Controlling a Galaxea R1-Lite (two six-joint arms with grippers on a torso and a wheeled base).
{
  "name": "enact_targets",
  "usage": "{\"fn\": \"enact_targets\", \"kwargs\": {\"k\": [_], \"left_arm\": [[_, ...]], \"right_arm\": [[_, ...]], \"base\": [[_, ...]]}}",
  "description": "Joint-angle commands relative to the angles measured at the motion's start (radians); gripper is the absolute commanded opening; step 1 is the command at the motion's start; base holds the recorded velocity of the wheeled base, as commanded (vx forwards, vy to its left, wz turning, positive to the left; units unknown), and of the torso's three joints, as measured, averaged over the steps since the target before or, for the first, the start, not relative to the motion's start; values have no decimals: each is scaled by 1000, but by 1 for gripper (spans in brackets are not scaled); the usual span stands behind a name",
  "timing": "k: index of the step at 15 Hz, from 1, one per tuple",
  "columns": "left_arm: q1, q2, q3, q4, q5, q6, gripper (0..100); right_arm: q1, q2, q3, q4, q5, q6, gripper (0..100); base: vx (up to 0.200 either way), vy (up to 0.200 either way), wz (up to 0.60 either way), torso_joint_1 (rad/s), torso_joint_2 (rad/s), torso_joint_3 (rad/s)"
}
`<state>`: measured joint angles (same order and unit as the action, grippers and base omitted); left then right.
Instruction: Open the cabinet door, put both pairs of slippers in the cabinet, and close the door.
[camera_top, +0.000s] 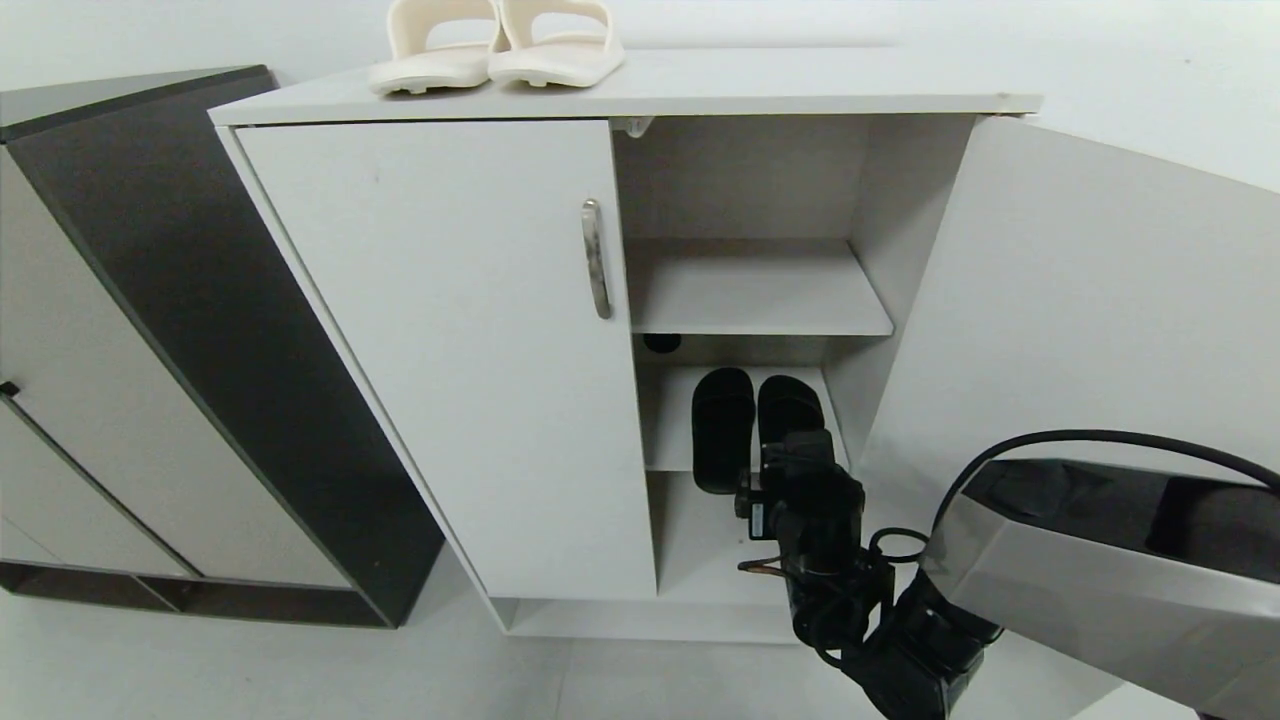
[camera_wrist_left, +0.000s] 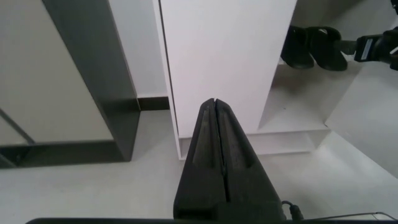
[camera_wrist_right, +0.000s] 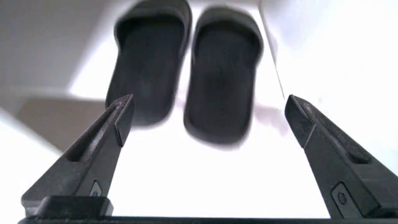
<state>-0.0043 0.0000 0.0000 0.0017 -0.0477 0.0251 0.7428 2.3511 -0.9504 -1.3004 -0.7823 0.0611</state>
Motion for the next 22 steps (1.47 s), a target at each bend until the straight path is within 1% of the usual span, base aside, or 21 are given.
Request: {"fn": "enact_targets", "kwargs": {"k": [1,2,4,5,15,22], "left_arm": [[0,2,0,0,0,-1,0],[0,2,0,0,-1,-1,0],[0,2,0,0,2,-16,0],[0,2,0,0,3,-17,0],[0,2,0,0,0,-16,0],[0,2,0,0,0,-16,0]], "right_arm": [[1,-3,4,0,0,-1,100],[1,-3,7,-2,0,-1,100],[1,-3,21,-19,0,-3,100],[1,-3,22,-23,0,-3,100],[3,-22,30,-20,0,-6,100],[7,-27,32,-20,5,-15,100]], "base": [[-200,0,0,7,2,-2],[0,0,0,0,0,0],[0,0,0,0,0,0],[0,0,0,0,0,0],[0,0,0,0,0,0],[0,0,0,0,1,163]]}}
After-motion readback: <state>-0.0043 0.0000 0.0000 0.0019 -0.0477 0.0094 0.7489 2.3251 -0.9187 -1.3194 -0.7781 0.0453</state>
